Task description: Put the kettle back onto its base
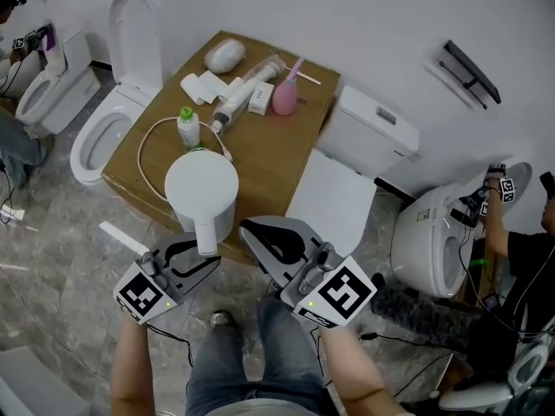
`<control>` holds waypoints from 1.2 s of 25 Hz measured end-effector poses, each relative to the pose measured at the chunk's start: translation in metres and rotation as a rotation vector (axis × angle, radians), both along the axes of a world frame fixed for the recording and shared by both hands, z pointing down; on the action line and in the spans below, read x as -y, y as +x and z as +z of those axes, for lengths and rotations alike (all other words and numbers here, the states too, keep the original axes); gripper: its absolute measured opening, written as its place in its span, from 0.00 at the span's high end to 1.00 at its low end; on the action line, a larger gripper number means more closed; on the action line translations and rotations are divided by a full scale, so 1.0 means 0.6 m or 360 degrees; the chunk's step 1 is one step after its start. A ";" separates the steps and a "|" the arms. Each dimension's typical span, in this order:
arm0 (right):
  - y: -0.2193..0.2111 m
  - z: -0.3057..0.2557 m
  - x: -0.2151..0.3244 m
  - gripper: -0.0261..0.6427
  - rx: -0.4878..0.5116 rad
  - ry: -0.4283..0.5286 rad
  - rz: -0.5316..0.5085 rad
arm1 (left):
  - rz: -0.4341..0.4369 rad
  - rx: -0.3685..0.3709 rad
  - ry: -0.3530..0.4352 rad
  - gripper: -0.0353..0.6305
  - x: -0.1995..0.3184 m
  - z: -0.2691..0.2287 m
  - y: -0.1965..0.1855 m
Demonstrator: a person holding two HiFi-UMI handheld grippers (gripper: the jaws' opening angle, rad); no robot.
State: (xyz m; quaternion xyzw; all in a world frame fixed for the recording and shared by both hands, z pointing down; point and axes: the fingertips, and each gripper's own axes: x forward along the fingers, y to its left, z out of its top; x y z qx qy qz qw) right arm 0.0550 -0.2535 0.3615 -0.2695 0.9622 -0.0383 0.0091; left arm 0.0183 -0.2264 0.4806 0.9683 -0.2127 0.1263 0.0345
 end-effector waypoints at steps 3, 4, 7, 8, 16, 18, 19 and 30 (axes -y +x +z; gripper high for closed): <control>-0.004 -0.004 -0.008 0.95 -0.0011 -0.0002 0.0018 | -0.0037 -0.0007 0.0014 0.73 -0.005 -0.007 -0.026; -0.007 -0.005 -0.013 0.95 -0.0015 -0.0003 0.0022 | -0.0065 -0.0019 0.0023 0.73 -0.007 -0.013 -0.037; -0.019 -0.014 -0.027 0.95 -0.0017 -0.0004 0.0037 | -0.0174 -0.0114 0.0039 0.73 -0.012 -0.046 -0.076; -0.025 -0.018 -0.033 0.95 -0.0015 -0.0004 0.0041 | -0.0201 -0.0144 0.0049 0.75 -0.015 -0.060 -0.088; -0.097 -0.064 -0.095 0.95 0.0000 0.0033 0.0018 | -0.0227 -0.0245 0.0151 0.93 -0.070 -0.186 -0.123; -0.112 -0.073 -0.113 0.95 -0.0007 0.0057 0.0010 | -0.0267 -0.0208 0.0158 0.93 -0.080 -0.205 -0.132; -0.119 -0.077 -0.122 0.95 -0.0011 0.0071 0.0008 | -0.0285 -0.0192 0.0159 0.93 -0.086 -0.213 -0.136; -0.151 -0.110 -0.190 0.95 -0.0013 0.0126 0.0001 | -0.0281 -0.0149 0.0246 0.93 -0.141 -0.277 -0.145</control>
